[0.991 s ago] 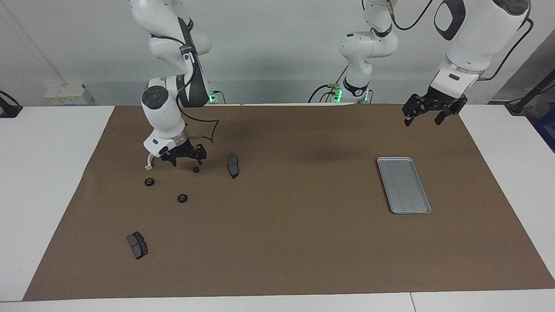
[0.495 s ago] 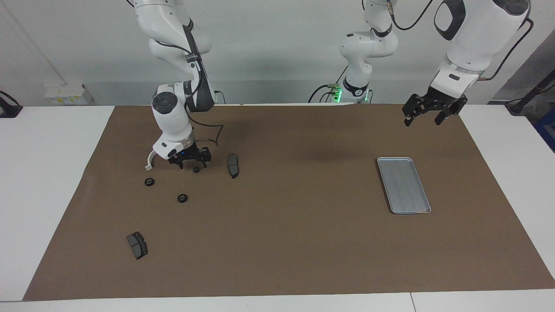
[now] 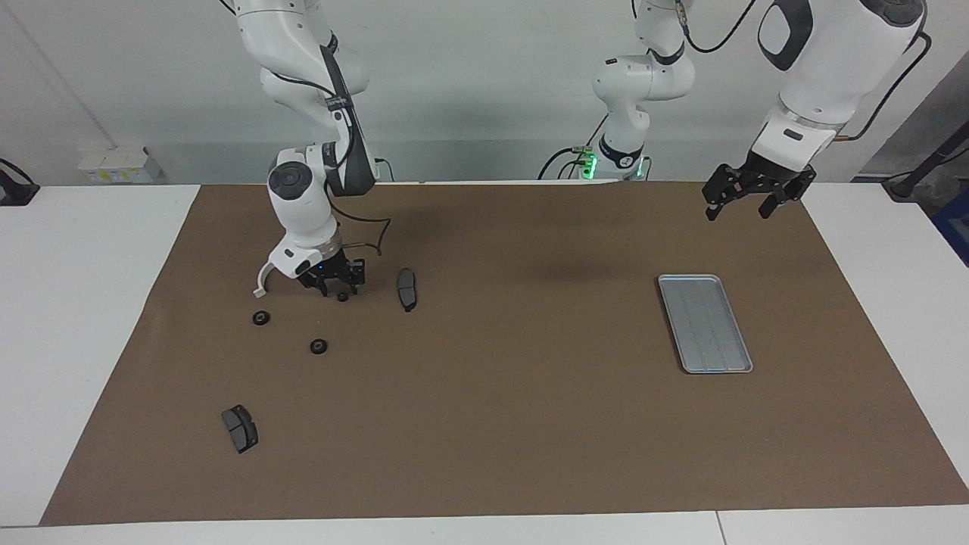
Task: Pick bearing gear from pile to tray
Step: 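Carry the bearing with the right gripper toward the table center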
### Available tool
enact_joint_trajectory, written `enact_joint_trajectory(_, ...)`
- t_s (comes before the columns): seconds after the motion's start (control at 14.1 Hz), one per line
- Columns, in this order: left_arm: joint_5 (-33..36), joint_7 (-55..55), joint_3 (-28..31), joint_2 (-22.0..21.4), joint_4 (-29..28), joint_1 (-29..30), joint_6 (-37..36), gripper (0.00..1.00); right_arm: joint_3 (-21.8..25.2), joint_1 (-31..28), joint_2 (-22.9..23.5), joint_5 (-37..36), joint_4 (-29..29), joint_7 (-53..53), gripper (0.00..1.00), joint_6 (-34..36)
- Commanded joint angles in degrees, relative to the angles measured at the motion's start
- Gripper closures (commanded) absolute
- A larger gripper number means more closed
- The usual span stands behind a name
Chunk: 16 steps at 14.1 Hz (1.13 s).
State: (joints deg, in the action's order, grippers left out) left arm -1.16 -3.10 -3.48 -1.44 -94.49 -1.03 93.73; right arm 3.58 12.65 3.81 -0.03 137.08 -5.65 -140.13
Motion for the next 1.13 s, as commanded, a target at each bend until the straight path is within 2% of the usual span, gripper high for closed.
enact_joint_trajectory(0.0, 0.54, 0.82, -0.12, -1.54, -1.49, 0.42, 0.04, 0.0, 0.11, 0.18, -0.29, -0.06, 0.82, -0.24, 1.0, -1.2)
enact_joint_trajectory(0.21, 0.54, 0.82, -0.21, -1.54, -1.49, 0.42, -0.04, 0.0, 0.11, 0.18, -0.82, -0.06, -0.14, -0.67, 1.0, -1.12)
enact_joint_trajectory(0.42, 0.54, 0.82, -0.12, -1.54, -1.49, 0.42, 0.04, 0.0, -0.41, 1.4, -0.82, -0.06, -3.65, -3.2, 1.0, -0.5)
enact_joint_trajectory(0.85, 0.54, 1.6, -0.21, -1.54, -1.49, 0.42, 0.75, 0.0, -1.12, 10.88, 2.51, 0.98, -11.56, -25.26, 1.0, 0.29)
enact_joint_trajectory(1.06, 0.54, 1.52, -0.12, -1.46, -1.57, 0.51, 3.29, 0.0, -1.03, 16.69, 7.68, 2.31, -20.16, -32.73, 1.0, 4.5)
